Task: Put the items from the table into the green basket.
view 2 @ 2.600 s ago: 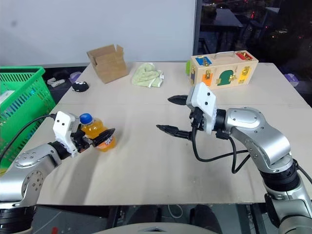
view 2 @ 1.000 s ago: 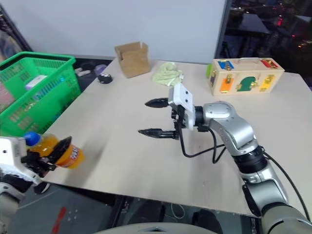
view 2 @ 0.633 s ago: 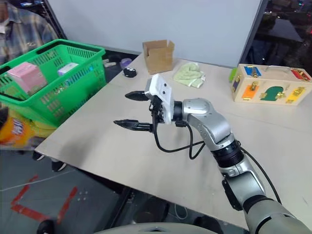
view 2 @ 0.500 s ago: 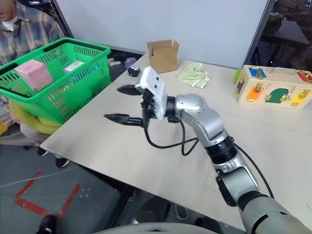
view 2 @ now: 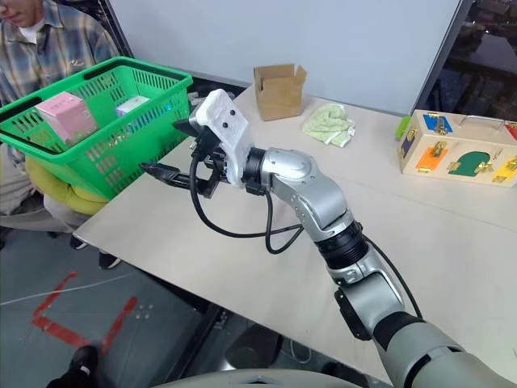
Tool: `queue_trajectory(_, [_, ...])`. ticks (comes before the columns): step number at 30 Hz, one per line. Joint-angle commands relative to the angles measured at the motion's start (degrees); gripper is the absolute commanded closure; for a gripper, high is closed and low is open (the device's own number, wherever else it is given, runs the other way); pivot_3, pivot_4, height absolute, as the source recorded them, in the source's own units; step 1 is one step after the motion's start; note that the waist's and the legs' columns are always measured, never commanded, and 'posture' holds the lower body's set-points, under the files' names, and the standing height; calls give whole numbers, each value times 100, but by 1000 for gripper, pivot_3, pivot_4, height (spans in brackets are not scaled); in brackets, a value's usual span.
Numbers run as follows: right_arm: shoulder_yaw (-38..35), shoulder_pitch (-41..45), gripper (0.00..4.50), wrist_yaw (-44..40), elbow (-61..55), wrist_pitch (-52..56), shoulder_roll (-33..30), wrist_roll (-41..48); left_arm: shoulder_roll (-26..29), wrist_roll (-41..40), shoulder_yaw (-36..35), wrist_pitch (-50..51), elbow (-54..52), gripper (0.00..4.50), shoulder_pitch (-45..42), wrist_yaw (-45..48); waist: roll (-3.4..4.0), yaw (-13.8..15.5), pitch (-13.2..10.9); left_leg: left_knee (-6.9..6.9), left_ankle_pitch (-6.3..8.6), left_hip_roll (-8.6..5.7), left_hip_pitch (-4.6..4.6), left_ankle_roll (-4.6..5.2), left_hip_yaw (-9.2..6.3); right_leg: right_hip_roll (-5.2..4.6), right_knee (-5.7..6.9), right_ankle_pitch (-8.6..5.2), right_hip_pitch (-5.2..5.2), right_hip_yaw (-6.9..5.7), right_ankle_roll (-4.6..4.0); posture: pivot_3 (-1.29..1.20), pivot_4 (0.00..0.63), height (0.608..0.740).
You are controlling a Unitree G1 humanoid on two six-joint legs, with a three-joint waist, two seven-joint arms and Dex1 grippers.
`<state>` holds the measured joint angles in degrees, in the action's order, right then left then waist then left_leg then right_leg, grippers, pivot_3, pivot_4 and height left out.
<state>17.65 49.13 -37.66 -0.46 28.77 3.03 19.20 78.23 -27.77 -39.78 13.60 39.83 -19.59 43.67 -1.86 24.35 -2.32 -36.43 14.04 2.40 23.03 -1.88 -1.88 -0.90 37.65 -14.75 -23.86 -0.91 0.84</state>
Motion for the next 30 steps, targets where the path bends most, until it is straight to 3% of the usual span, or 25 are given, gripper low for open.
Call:
queue_trajectory(1, [-205,145,0,448,-232,32,153,-95,171,677,1094,-815,1086,2005,-1624,132,-8,1,4,0,0,0,2,-1,-2,2,5,4,-3,-2,7,423,0,740])
queue_trajectory(5, [-202,114,0,467,-386,94,148,-41,-4,1362,1860,-1325,2187,2005,-2998,115,-13,-70,7,0,-4,3,3,-1,1,7,13,7,-4,-1,9,401,0,740])
queue_trajectory(10, [-119,18,0,288,-597,152,47,59,-235,1922,2332,-1651,2955,2005,-4101,-22,-29,-190,8,-5,-17,3,2,19,-3,7,20,7,1,-3,9,377,0,740])
queue_trajectory(17, [-148,-71,0,351,-758,257,-33,35,-604,2474,2615,-1890,3460,2005,-4634,-418,-33,-492,10,-12,-18,4,-2,20,-5,6,26,19,6,-2,-10,328,0,740])
queue_trajectory(25, [-212,-178,0,537,-1027,425,-155,29,-975,3239,2858,-1753,3774,2005,-4685,-2013,-61,-1089,25,-24,-20,4,-8,22,-13,7,39,24,17,0,-14,214,0,740])
queue_trajectory(29, [-233,-324,0,753,-1292,649,-248,-3,-883,3558,2907,-1896,3816,147,-4418,-2854,-75,-1495,31,-25,-20,2,-14,23,-13,4,50,26,21,7,-16,184,0,740])
queue_trajectory(30, [-239,-349,0,784,-1341,683,-261,8,-888,3480,2797,-1921,3813,29,-4431,-2861,-75,-1579,31,-25,-20,1,-19,23,-10,3,55,27,21,11,-16,180,0,740])
